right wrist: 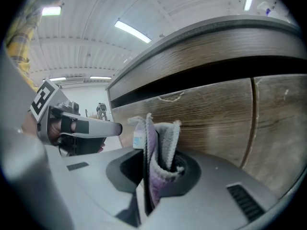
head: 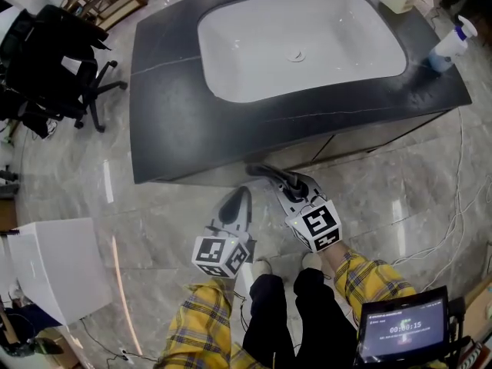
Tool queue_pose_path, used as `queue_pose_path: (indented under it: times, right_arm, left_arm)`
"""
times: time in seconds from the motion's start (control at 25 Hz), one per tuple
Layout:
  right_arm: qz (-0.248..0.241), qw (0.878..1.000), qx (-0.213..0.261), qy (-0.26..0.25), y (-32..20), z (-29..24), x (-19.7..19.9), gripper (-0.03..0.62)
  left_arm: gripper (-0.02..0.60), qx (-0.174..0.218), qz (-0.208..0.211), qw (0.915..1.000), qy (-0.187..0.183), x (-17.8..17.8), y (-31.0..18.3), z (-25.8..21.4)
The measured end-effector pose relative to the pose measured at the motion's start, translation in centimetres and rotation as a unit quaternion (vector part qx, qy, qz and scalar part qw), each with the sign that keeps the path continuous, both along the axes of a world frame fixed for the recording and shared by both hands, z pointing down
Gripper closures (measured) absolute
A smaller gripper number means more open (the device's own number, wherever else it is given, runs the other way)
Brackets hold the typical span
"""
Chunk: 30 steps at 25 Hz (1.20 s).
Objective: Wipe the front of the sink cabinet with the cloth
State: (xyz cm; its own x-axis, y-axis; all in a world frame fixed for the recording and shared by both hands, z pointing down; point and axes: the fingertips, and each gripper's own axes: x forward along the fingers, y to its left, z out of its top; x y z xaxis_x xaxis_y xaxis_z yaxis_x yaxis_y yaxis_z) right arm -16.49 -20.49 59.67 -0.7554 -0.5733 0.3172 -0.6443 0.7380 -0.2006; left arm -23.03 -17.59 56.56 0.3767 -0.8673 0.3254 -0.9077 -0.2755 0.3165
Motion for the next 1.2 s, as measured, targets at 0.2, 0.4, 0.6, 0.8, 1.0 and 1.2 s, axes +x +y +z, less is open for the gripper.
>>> queue_pose_path:
  times: [0.2,0.4,0.6,0.8,1.0,1.2]
  right_arm:
    - [0.017,1.0,0.0,0.0,-1.2,0.0,3.3,0.551]
    - [0.036,0.999,-0.005,0.001,-1.9,0.6,6.7,0.55]
    - [0.047,0.999,-0.012,0.004,-2.6,0.9,9.8,0.551]
    - [0.052,0.998,-0.004,0.019,-3.2,0.9,12.1,0.55]
    - [0.077,0.996,-0.005,0.033,-3.8,1.5,14.6,0.551]
    - [0.1,0.994,-0.017,0.026,-2.8,1.4,16.3,0.55]
  left_arm:
    - [0.575,0.001,0.014,0.9999,0.001,2.8,-0.8,0.3]
    - [0.575,0.0,0.03,0.9995,0.0,5.3,-1.2,0.8]
    - [0.575,0.002,0.04,0.9992,-0.001,7.0,-1.6,0.8]
    - [0.575,0.003,0.044,0.999,-0.001,7.7,-1.6,0.9]
    - [0.575,0.002,0.044,0.999,0.004,8.2,-1.6,1.3]
    - [0.575,0.005,0.05,0.9986,0.015,9.5,-1.6,1.1]
